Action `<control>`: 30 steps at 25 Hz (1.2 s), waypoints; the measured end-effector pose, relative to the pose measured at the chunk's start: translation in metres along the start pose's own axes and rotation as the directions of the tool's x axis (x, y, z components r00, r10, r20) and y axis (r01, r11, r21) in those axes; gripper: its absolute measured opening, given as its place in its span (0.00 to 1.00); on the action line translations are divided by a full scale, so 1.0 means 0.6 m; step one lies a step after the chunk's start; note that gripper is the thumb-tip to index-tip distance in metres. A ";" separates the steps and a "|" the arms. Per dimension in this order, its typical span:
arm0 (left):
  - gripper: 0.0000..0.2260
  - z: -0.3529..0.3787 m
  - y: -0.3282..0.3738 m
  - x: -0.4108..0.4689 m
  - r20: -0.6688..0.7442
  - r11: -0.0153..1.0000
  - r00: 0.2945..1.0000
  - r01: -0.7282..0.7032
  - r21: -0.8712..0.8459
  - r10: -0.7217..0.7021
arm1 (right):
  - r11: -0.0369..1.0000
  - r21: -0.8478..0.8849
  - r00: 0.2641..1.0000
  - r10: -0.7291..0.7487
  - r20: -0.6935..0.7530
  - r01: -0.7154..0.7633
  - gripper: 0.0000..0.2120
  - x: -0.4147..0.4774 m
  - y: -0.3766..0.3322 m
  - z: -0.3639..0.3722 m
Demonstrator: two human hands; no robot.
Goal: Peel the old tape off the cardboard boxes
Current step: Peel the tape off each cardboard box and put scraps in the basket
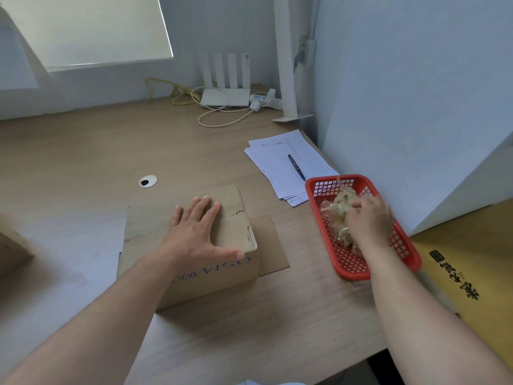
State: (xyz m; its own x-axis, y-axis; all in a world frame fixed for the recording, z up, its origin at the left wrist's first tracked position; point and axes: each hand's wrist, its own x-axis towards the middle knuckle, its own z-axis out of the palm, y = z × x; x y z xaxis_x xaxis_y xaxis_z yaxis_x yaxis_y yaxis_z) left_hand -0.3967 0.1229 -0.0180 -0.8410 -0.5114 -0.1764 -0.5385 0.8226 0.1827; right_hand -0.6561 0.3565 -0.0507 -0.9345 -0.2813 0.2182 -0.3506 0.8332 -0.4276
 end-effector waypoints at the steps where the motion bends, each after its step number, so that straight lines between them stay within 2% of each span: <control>1: 0.63 0.001 -0.001 0.000 -0.003 1.000 1.000 0.000 -0.005 0.000 | 0.998 0.070 0.999 0.000 -0.036 0.003 0.11 -0.001 -0.001 -0.007; 4: 0.63 0.002 -0.002 0.002 -0.012 1.000 1.000 -0.004 -0.023 0.004 | 0.974 0.212 0.981 -0.035 -0.189 0.076 0.13 -0.008 -0.017 -0.034; 6: 0.63 0.001 0.000 0.000 -0.004 1.000 1.000 -0.010 -0.025 0.010 | 0.945 0.297 0.975 -0.076 -0.208 0.137 0.14 -0.026 -0.049 -0.044; 9: 0.63 0.000 -0.001 -0.013 0.000 1.000 1.000 -0.011 -0.028 0.011 | 0.876 0.439 0.980 -0.179 -0.091 0.201 0.13 -0.080 -0.127 -0.039; 12: 0.63 0.001 -0.015 -0.047 -0.017 0.999 1.000 0.000 -0.033 -0.001 | 0.831 0.505 0.954 -0.297 0.045 0.234 0.14 -0.146 -0.207 -0.009; 16: 0.63 0.011 -0.049 -0.115 -0.066 0.999 0.997 0.042 -0.011 -0.043 | 0.805 0.574 0.890 -0.363 0.276 0.150 0.19 -0.222 -0.301 0.027; 20: 0.62 0.017 -0.097 -0.167 -0.094 0.996 0.991 0.092 0.003 -0.092 | 0.802 0.591 0.809 -0.402 0.428 0.086 0.26 -0.279 -0.352 0.053; 25: 0.58 0.017 -0.155 -0.211 -0.107 0.995 0.990 0.096 0.016 -0.093 | 0.779 0.626 0.698 -0.468 0.541 0.037 0.30 -0.335 -0.389 0.075; 30: 0.47 0.012 -0.209 -0.271 -0.111 0.988 0.982 0.154 -0.010 -0.154 | 0.761 0.649 0.673 -0.474 0.569 -0.012 0.28 -0.337 -0.385 0.078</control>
State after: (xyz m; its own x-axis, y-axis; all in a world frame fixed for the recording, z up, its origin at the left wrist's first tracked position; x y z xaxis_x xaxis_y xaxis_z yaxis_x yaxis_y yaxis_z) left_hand -0.1922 0.1044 -0.0191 -0.7484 -0.6565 -0.0942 -0.6622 0.7315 0.1627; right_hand -0.3889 0.1987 -0.0371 -0.4973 -0.8546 -0.1494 -0.2955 0.3288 -0.8970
